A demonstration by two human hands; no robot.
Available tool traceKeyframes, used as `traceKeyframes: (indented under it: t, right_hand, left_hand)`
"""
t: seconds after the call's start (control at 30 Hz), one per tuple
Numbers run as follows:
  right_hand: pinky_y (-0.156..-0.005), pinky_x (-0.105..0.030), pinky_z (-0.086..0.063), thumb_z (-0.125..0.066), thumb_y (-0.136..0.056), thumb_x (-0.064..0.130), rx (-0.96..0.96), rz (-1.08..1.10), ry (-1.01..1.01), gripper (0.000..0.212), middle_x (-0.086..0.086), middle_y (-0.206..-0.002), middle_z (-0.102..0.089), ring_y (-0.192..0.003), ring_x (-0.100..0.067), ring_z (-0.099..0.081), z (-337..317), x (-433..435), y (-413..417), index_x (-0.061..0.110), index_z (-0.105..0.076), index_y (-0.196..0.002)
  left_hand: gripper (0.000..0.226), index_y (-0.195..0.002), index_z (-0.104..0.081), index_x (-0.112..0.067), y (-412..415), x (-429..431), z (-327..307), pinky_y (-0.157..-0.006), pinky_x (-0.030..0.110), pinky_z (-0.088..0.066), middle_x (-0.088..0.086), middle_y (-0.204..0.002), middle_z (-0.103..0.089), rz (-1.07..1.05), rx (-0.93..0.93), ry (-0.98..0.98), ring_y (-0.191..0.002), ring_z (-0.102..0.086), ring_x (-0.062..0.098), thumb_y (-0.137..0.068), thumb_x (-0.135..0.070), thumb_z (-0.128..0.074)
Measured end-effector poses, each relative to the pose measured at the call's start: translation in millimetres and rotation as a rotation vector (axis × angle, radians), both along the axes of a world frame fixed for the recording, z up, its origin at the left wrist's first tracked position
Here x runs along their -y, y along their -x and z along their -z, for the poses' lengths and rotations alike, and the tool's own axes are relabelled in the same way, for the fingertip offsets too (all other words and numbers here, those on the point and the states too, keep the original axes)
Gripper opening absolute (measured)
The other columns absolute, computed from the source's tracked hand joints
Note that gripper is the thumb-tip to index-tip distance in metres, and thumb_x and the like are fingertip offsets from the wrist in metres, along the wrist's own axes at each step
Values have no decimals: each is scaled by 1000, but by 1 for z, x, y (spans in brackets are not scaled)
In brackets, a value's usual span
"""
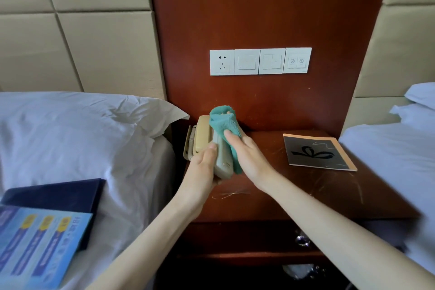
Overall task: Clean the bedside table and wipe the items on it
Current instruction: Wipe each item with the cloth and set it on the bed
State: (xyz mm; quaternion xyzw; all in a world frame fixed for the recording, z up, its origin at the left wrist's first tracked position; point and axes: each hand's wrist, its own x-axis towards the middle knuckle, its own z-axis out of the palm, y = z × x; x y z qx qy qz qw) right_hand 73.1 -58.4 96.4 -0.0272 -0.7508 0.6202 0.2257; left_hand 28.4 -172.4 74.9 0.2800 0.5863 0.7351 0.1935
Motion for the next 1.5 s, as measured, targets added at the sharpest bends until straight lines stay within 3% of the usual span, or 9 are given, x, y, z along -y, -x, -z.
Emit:
traceKeyframes:
  t: [0.23,0.4,0.63,0.77,0.83,0.93,1.07,1.33,1.5]
  right_hand:
    - [-119,-41,-20,-39,-102,26,-51,51,-1,48,4,-158,-25,-145,-13,-21,-5,20,2,29,-27,-149]
    - [-113,-33,-32,-47,-100,22,-31,-5,-53,40,1,-139,-53,-130,-10,-46,2,31,-11,18,-48,-139]
    - [-105,-36,-44,-48,-98,26,-8,56,-33,30,0,-126,-63,-116,-11,-58,13,13,-19,27,-57,-127]
    - [-101,-41,-47,-47,-98,31,27,166,232,22,-6,-120,-66,-109,-19,-63,14,4,-11,24,-59,-116]
    - [-95,-38,-51,-47,-99,28,5,163,453,21,-8,-115,-67,-104,-20,-65,7,-6,-6,20,-60,-113]
    - [-62,-28,-58,-48,-99,27,-43,169,635,17,-5,-96,-70,-78,-13,-72,-4,-21,-7,18,-60,-106]
    - [-52,-26,-54,-50,-98,31,-7,239,631,18,-5,-88,-66,-70,-14,-67,-6,-28,-8,17,-60,-104]
    - [-56,-30,-57,-57,-93,8,-38,262,562,11,-3,-84,-72,-70,-13,-72,-6,-37,-13,17,-62,-96]
    - [-55,-30,-57,-61,-86,-4,-105,278,593,22,-6,-88,-73,-73,-16,-73,-16,-43,-17,11,-65,-101]
  left_hand:
    - [36,-109,-64,-19,-10,-2,4,-55,21,-51,-5,-76,-71,-82,-165,-21,-71,-66,5,-100,-34,-33]
    - [34,-85,-70,-30,2,3,-6,-52,25,-54,0,-78,-74,-273,-130,-87,-70,-70,13,-93,-23,-37]
    - [31,-90,-68,-22,-6,-3,5,-48,18,-46,-5,-66,-66,-179,-149,-27,-61,-62,6,-99,-24,-38]
    - [32,-123,-60,-23,-21,-11,15,-54,8,-47,-8,-73,-67,-25,-309,16,-64,-63,-5,-100,-28,-39]
    - [36,-134,-51,-33,-23,-12,19,-75,6,-46,-15,-107,-66,-17,-401,94,-95,-61,-10,-99,-33,-41]
    - [39,-135,-37,-53,-19,-8,21,-82,-3,-32,-19,-113,-55,-81,-660,245,-105,-49,-15,-98,-42,-41]
    - [47,-139,-33,-48,-12,-5,25,-71,11,-41,-5,-95,-55,-118,-796,347,-81,-52,6,-93,-52,-41]
    - [59,-135,-51,-32,-5,1,22,-49,29,-53,-1,-99,-54,-525,-1327,634,-74,-61,15,-79,-51,-53]
    - [73,-138,-39,-27,1,-1,20,-73,29,-52,-6,-112,-48,-440,-1055,490,-96,-55,12,-73,-51,-60]
